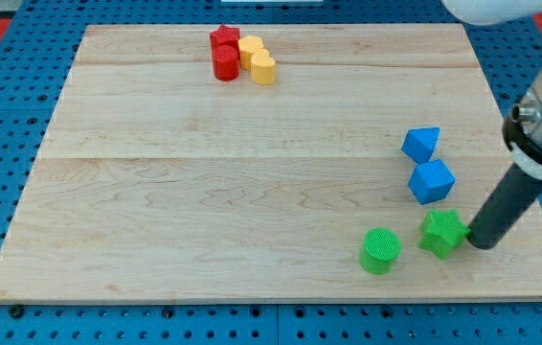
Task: Slide the green circle above the blue triangle
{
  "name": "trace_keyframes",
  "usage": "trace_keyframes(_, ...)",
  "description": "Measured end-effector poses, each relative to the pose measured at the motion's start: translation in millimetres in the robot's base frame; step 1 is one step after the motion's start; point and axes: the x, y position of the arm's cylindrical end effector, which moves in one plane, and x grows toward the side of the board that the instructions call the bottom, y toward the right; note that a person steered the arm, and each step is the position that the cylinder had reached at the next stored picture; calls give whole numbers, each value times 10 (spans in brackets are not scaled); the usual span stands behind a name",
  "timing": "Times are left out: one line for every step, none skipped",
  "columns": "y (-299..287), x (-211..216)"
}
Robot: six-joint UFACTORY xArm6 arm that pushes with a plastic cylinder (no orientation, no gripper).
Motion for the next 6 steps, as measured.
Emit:
trace_keyframes(-2, -118)
trace_keyframes(264, -168)
trace_keyframes(264, -544)
trace_keyframes(290, -1051)
trace_keyframes(29, -1601)
trace_keyframes(-469, -2150)
